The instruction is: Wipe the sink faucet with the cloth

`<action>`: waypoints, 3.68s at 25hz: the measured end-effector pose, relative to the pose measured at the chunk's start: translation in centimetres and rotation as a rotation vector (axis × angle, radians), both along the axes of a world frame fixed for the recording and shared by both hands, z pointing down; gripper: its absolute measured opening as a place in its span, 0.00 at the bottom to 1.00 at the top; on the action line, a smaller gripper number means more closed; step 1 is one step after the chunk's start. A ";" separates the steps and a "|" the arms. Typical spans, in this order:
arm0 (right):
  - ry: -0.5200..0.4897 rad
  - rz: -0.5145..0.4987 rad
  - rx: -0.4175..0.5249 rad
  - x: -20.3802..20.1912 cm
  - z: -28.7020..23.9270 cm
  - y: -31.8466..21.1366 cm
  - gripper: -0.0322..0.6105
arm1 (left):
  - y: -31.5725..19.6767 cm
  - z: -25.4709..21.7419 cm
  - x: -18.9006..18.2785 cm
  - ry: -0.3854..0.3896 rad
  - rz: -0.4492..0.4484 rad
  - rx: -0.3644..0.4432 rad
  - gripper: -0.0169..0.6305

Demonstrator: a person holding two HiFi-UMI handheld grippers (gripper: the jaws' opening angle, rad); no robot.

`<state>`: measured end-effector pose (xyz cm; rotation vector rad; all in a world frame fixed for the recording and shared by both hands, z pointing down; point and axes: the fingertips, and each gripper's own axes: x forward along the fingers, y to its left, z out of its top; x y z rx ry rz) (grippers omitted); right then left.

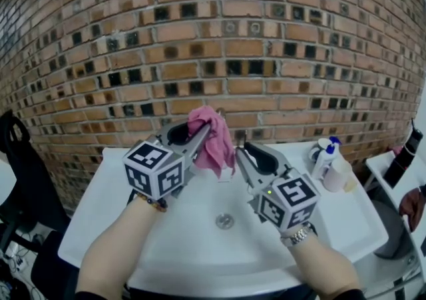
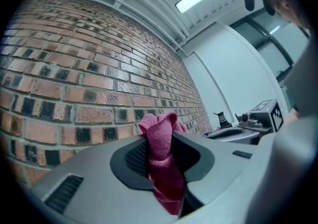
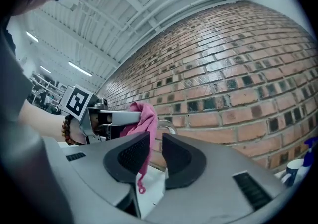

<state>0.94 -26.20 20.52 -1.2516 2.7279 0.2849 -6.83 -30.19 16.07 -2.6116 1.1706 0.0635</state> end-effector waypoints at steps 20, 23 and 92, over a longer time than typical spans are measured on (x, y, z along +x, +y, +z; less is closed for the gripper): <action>-0.095 0.019 -0.033 1.6 0.6 -2.2 0.20 | -6.3 -2.1 0.4 0.013 0.006 -0.033 0.17; -0.097 0.018 -0.033 1.7 0.7 -2.2 0.19 | -7.2 -2.0 0.5 0.012 0.009 -0.045 0.17; -0.034 0.031 -0.111 1.4 4.1 -3.9 0.19 | -13.7 14.7 -1.0 -0.295 -0.107 -0.242 0.15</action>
